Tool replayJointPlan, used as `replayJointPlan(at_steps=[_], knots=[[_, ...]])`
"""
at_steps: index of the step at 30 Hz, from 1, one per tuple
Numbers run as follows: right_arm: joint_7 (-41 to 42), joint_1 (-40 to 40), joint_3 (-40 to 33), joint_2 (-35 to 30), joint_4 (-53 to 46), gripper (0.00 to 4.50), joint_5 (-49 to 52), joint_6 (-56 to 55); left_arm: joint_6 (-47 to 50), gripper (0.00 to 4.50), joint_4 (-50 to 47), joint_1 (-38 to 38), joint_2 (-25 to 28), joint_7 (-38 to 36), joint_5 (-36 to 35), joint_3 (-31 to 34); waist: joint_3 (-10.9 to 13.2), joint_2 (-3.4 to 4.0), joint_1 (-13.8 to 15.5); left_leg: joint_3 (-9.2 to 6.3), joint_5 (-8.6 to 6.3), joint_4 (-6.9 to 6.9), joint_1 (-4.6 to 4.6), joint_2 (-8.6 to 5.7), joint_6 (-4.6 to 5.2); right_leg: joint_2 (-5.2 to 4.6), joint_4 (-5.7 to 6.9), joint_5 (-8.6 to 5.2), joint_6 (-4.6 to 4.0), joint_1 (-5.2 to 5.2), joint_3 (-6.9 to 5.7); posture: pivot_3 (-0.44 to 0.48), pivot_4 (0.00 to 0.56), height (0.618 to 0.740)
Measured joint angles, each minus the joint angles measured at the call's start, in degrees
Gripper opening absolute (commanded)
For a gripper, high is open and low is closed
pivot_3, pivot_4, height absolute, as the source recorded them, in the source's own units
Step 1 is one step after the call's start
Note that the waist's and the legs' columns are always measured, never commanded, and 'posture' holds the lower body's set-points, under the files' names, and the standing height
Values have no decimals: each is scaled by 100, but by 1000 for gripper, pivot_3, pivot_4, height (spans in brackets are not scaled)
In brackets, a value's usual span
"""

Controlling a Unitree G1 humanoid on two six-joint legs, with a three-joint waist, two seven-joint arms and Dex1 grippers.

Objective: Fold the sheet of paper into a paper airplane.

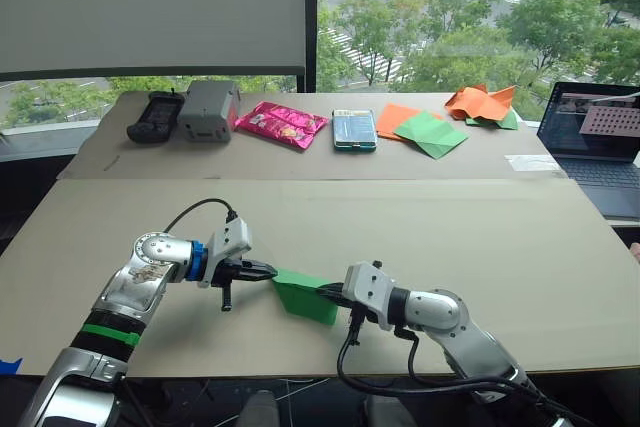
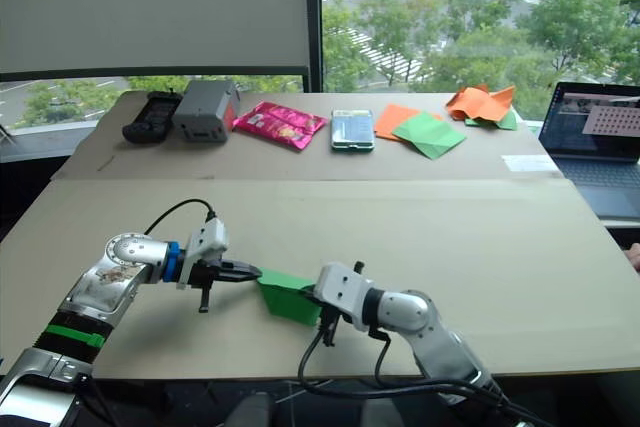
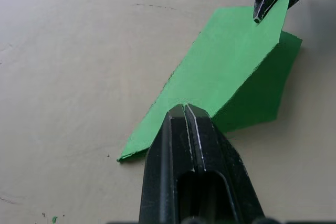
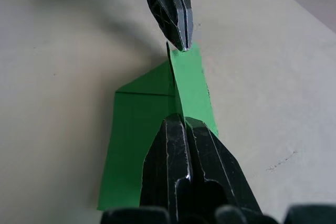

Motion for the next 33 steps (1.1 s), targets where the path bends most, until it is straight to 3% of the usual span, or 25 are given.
replayJointPlan(at_steps=[14, 33], knots=[[84, -544, -19, 253, 234, 8, 98, 870, -813, 0, 187, 36, -52, 40, 547, -98, -4, 4, 4, -1, 0, 1, 4, 0, 1, 2, 7, 0, 1, 8, 0, 0, 150, 718], [-131, -771, 35, 512, 717, 8, -33, 1233, -736, 0, 127, 51, -76, 66, 529, -108, -7, 8, -2, -2, 17, 1, 10, 0, 27, 2, 22, 1, 1, 9, 0, 0, 150, 718]])
